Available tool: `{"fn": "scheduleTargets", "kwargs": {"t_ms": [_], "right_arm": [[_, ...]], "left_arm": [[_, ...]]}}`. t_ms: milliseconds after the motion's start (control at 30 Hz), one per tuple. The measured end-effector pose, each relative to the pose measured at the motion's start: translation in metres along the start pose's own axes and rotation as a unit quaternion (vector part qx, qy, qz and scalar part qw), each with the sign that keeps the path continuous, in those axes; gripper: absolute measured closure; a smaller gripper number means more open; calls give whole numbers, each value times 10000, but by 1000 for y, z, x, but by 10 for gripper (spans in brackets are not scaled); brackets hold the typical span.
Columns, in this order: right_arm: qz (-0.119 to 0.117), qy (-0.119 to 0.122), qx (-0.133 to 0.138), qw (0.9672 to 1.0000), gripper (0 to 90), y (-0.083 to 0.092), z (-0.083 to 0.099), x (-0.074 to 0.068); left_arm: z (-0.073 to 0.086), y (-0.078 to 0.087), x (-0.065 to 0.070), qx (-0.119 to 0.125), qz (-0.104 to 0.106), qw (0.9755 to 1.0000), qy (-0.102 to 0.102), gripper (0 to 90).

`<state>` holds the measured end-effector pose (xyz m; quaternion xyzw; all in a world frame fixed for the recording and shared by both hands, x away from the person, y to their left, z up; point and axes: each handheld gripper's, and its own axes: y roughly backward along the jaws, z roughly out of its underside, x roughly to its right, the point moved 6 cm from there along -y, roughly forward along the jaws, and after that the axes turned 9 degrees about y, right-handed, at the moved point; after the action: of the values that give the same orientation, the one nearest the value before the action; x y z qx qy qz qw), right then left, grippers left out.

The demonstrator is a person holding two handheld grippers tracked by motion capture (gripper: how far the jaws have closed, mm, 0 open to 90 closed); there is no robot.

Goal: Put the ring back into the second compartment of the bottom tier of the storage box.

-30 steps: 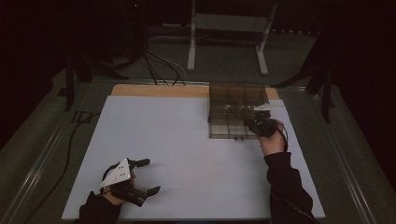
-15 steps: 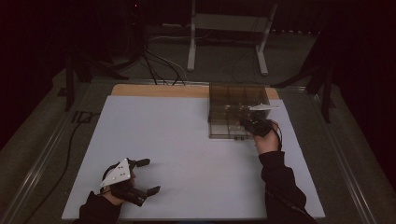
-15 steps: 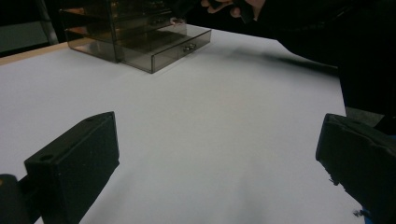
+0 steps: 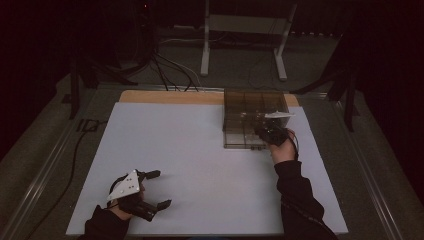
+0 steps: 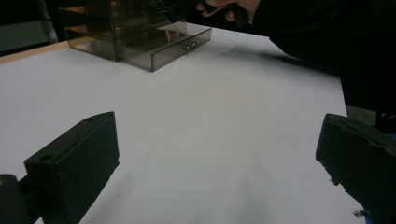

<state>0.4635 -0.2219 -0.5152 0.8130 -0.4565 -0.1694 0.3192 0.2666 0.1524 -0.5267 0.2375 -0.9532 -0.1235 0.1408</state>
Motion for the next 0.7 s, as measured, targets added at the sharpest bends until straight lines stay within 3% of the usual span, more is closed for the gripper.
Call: {"fn": "scheduleTargets", "kwargs": {"t_ms": [133, 300, 433, 633, 700], "right_arm": [[-24, -2, 66, 10000, 626, 3, -1, -2], [-51, 61, 124, 9999, 516, 11, -2, -6], [-147, 126, 158, 9997, 393, 18, -3, -12], [-286, 187, 213, 9992, 275, 25, -5, -19], [-398, 221, 185, 9988, 192, 26, -5, -22]], "left_arm": [[0, 0, 1, -19, 12, 10000, -20, 6], [0, -1, 1, -19, 21, 10000, -6, 6], [-2, -2, -1, 16, 12, 10000, 30, 6], [-2, -3, -2, 6, -15, 10000, 65, 6], [-2, -4, -3, 0, -5, 10000, 89, 6]]}}
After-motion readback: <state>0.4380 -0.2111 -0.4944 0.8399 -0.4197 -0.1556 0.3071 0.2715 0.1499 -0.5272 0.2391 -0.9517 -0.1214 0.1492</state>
